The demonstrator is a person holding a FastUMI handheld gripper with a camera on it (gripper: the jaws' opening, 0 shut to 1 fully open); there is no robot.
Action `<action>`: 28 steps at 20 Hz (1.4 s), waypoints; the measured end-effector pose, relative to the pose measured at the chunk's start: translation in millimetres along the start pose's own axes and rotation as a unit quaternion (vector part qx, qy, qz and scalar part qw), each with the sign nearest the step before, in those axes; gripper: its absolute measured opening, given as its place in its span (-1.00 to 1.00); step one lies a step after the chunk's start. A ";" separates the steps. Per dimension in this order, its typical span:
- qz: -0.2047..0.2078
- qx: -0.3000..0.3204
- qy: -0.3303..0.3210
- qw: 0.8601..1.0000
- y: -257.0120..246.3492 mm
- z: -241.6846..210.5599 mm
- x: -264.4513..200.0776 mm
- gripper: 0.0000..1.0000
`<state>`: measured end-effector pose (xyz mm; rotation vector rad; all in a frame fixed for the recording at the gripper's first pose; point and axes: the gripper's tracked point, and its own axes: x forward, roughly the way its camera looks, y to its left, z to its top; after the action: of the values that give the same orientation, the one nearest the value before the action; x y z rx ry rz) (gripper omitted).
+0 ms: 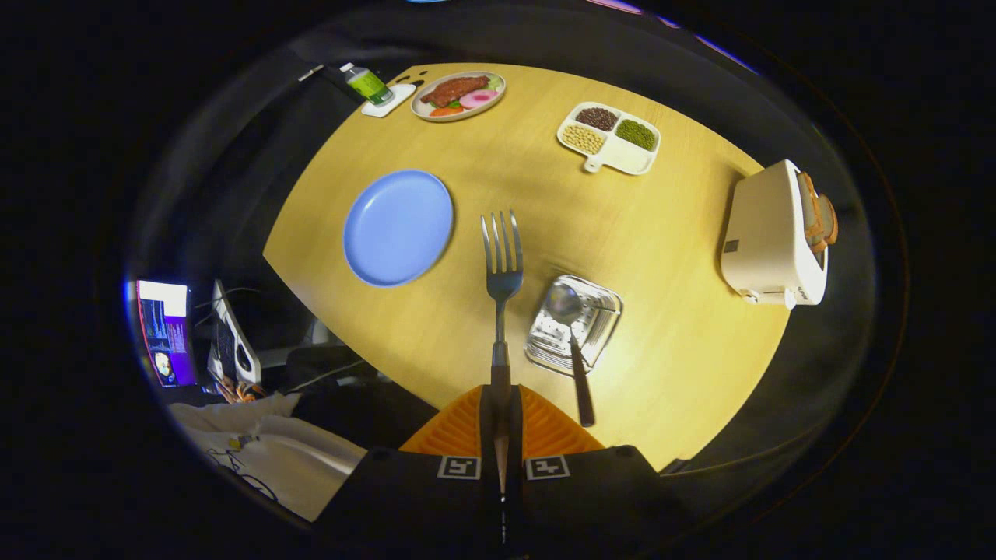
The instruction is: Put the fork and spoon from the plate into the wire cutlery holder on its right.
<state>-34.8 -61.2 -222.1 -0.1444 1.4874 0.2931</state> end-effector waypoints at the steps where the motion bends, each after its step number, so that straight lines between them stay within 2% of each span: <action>1: -0.002 -0.006 0.023 1.000 -10.3 -5.3 0.8 -0.87; 6: -0.001 -0.053 0.143 0.988 -45.2 -30.9 7.7 -0.87; 10: 0.012 -0.060 0.204 0.977 -57.2 -35.0 19.3 -0.88; 15: 0.017 -0.063 0.250 0.966 -60.7 -28.8 30.5 -0.87; 18: 0.014 -0.049 0.256 0.965 -63.2 -23.5 39.2 -0.87; 22: 0.019 -0.033 0.239 0.970 -58.9 -10.6 43.0 -0.74; 24: 0.023 -0.033 0.224 0.974 -54.9 -7.2 42.8 -0.50; 26: 0.030 -0.038 0.211 0.976 -48.0 -6.6 39.0 -0.03; 28: 0.038 -0.042 0.194 0.979 -39.5 -7.2 36.3 0.68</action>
<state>-28.5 -97.2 -262.1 -0.2216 1.8717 0.4067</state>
